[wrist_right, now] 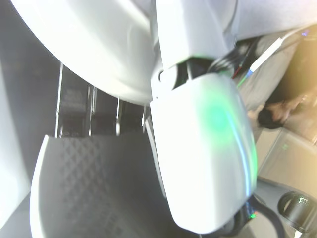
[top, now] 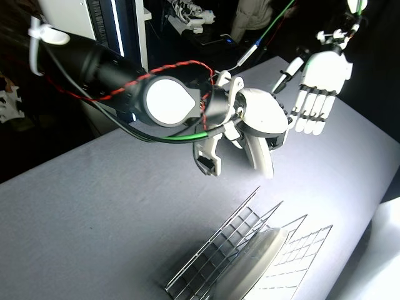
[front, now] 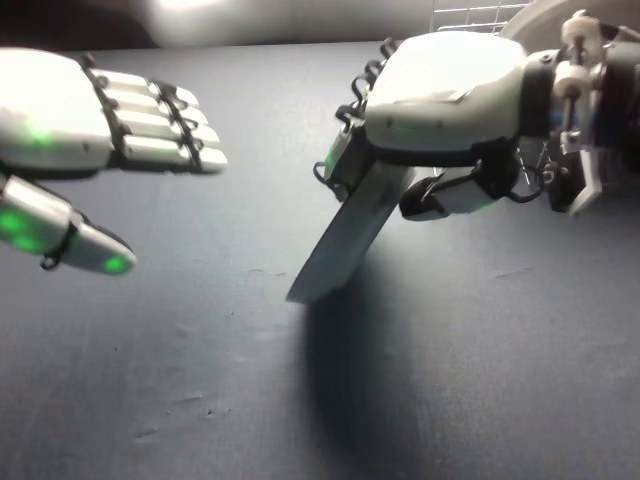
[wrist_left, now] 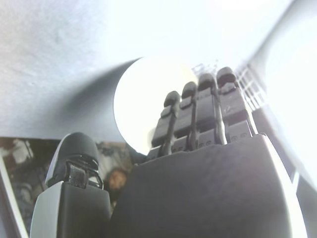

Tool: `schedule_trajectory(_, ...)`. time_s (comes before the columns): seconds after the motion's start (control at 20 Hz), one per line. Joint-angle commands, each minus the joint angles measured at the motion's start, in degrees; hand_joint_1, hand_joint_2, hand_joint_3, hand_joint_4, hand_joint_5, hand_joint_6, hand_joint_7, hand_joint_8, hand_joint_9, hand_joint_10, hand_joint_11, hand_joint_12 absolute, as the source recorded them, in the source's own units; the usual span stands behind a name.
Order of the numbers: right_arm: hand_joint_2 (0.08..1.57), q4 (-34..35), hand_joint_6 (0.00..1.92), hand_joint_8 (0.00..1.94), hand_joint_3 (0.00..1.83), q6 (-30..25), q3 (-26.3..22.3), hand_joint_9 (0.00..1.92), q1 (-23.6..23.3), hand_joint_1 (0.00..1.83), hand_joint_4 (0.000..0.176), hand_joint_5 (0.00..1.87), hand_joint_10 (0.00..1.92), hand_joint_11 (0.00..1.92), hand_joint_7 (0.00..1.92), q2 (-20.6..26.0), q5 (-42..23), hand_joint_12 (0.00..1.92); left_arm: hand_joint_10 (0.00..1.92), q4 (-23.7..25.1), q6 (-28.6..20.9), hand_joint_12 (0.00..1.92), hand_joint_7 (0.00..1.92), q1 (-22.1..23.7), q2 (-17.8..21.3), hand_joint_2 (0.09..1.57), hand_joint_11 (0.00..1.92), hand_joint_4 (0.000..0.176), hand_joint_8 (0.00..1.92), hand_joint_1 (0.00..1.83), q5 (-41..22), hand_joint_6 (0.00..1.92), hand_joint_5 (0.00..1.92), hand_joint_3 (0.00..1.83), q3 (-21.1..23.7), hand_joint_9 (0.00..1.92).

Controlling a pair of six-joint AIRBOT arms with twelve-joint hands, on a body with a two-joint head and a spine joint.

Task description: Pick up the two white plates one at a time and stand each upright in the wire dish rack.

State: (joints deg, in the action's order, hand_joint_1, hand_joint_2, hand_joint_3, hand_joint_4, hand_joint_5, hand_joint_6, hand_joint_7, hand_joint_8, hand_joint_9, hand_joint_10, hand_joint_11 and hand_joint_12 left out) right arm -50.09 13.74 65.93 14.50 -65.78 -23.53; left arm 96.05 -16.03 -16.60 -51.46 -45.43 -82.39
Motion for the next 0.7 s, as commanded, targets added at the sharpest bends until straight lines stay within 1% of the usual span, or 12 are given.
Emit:
schedule_trajectory(0.0, 1.08, 2.86, 0.96, 0.87, 0.00, -0.30, -0.55, 1.01, -1.26, 1.49, 0.000, 0.93, 0.89, 0.88, 1.00, 0.49, -5.18, 1.45, 0.00, -2.46, -0.72, 0.00, 0.00, 0.63, 0.84, 1.20, 0.00, 0.000, 0.00, 0.00, -1.07, 0.00, 0.01, 0.00, -0.38, 0.00)
schedule_trajectory(0.05, 1.08, 4.10, 0.96, 0.87, 0.00, -0.36, -1.32, 1.02, -1.58, 1.49, 0.000, 0.93, 0.87, 0.87, 1.00, 1.22, -5.21, 1.45, 0.00, -1.04, -1.83, 0.00, 0.00, 1.07, 1.27, 1.20, 0.00, 0.000, 0.00, 0.00, -1.25, 0.00, 0.00, 0.00, -0.31, 0.00)
schedule_trajectory(0.15, 1.08, 6.45, 0.96, 0.84, 0.00, -0.48, -2.99, 1.00, -1.96, 1.49, 0.000, 0.94, 0.90, 0.87, 1.00, 2.88, -5.65, 1.46, 0.00, 3.31, -3.69, 0.00, 0.00, 3.04, 2.23, 1.19, 0.00, 0.000, 0.00, 0.00, -2.01, 0.00, 0.00, 0.00, -0.02, 0.00)
schedule_trajectory(0.25, 1.08, 8.82, 0.94, 0.80, 0.00, -0.59, -4.35, 1.03, -2.34, 1.49, 0.000, 0.95, 0.85, 0.89, 1.02, 4.24, -5.81, 1.45, 0.00, 8.96, -5.56, 0.00, 0.00, 6.24, 3.21, 1.20, 0.00, 0.000, 0.00, 0.00, -2.73, 0.00, 0.00, 0.00, 0.14, 0.00)
schedule_trajectory(0.3, 1.07, 10.05, 0.93, 0.80, 0.00, -0.74, -5.02, 1.04, -2.66, 1.49, 0.000, 0.96, 0.85, 0.89, 1.02, 4.95, -5.81, 1.44, 0.00, 12.07, -7.65, 0.00, 0.00, 8.53, 3.88, 1.20, 0.00, 0.000, 0.00, 0.00, -2.73, 0.00, 0.00, 0.00, 0.10, 0.00)
schedule_trajectory(0.35, 1.08, 10.45, 0.94, 0.81, 0.00, -0.82, -5.39, 1.01, -3.07, 1.49, 0.000, 0.96, 0.88, 0.88, 1.01, 5.43, -5.81, 1.45, 0.00, 12.77, -8.27, 0.00, 0.00, 9.86, 4.39, 1.20, 0.00, 0.000, 0.00, 0.00, -2.65, 0.00, 0.00, 0.00, 0.15, 0.00)
schedule_trajectory(0.45, 1.07, 12.38, 0.90, 0.79, 0.00, -0.93, -6.17, 1.03, -3.97, 1.50, 0.000, 0.98, 0.86, 0.88, 1.03, 6.43, -5.77, 1.44, 0.00, 13.73, -8.27, 0.01, 0.00, 12.27, 5.20, 1.19, 0.01, 0.000, 0.00, 0.00, -2.75, 0.00, 0.01, 0.00, 0.70, 0.00)
schedule_trajectory(0.5, 1.07, 19.11, 0.87, 0.77, 0.00, -1.72, -6.83, 1.03, -5.80, 1.50, 0.000, 1.00, 0.84, 0.89, 1.05, 7.34, -5.70, 1.43, 0.00, 13.44, -9.20, 0.00, 0.00, 12.53, 5.82, 1.20, 0.00, 0.000, 0.00, 0.00, -2.57, 0.00, 0.00, 0.00, 1.86, 0.00)
schedule_trajectory(0.6, 1.07, 21.05, 0.87, 0.77, 0.00, -1.93, -6.83, 1.03, -6.21, 1.50, 0.000, 1.00, 0.84, 0.89, 1.05, 7.36, -5.52, 1.43, 0.00, 13.20, -9.20, 0.00, 0.00, 12.52, 5.82, 1.20, 0.00, 0.000, 0.00, 0.00, -2.67, 0.00, 0.00, 0.00, 2.00, 0.00)
schedule_trajectory(0.65, 1.08, 23.12, 0.94, 0.84, 0.00, -2.04, -6.83, 0.99, -6.56, 1.49, 0.000, 0.97, 0.89, 0.87, 1.00, 7.60, -5.41, 1.45, 0.00, 11.93, -9.20, 0.00, 0.00, 12.68, 5.67, 1.19, 0.00, 0.000, 0.00, 0.00, -2.77, 0.00, 0.00, 0.00, 1.67, 0.00)
